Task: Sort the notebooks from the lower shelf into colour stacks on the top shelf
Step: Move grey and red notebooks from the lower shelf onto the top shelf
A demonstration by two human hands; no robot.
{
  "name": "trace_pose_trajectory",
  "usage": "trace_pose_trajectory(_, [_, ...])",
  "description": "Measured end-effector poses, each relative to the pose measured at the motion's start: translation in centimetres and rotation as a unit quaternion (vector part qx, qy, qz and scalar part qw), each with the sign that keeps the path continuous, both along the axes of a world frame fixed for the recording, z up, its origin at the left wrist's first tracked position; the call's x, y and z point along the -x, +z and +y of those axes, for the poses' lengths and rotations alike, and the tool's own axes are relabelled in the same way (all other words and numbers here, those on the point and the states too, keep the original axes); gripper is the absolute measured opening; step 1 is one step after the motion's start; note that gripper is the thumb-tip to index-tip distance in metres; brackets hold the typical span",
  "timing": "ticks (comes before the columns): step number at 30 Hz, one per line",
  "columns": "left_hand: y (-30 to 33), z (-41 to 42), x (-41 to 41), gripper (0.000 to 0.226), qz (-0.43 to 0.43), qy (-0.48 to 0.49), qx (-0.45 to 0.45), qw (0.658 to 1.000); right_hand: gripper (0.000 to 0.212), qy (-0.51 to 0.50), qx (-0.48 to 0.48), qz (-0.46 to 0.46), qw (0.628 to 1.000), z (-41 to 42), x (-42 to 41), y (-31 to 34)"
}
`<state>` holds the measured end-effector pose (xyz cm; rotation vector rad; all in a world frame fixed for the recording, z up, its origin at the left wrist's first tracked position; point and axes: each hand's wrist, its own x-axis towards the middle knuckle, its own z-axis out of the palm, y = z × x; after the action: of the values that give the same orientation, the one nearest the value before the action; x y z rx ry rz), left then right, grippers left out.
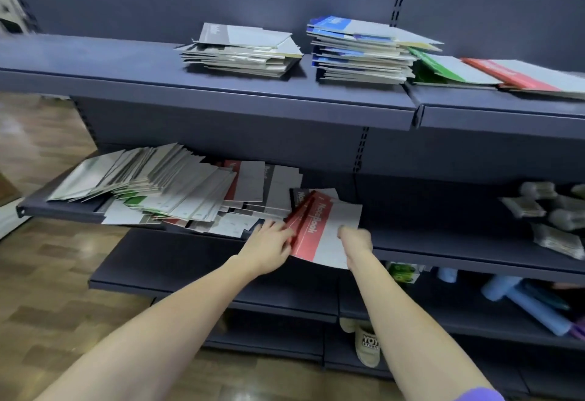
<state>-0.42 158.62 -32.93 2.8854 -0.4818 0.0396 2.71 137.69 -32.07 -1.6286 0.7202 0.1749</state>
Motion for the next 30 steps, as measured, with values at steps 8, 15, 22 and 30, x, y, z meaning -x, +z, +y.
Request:
trace_pose_trajectory(8, [-0.9, 0.8, 0.5, 0.033, 0.030, 0.019, 0.054, 0.998, 0.023, -0.013, -0.008, -0.015, 1.000, 0.6, 3.4, -0.3])
trace_pose_trajectory(15, [-0.4, 1.5, 1.5, 0.053, 0.074, 0.018, 0.066, 0.995, 0.050, -0.058, -0.100, -0.020, 0.993, 2.0, 6.5, -1.3])
trace_pose_trajectory(22, [-1.5, 2.1, 1.9, 0.078, 0.222, 0.050, 0.137, 0.964, 0.034, 0.018, -0.109, -0.044, 0.993, 2.4, 11.2, -2.1])
trace_pose_trajectory(30, [0.6, 0.5, 5.3, 0.043, 0.343, 0.050, 0.453, 0.821, 0.036, 0.076, -0.112, -0.057, 0.989, 0.1, 16.2, -1.8])
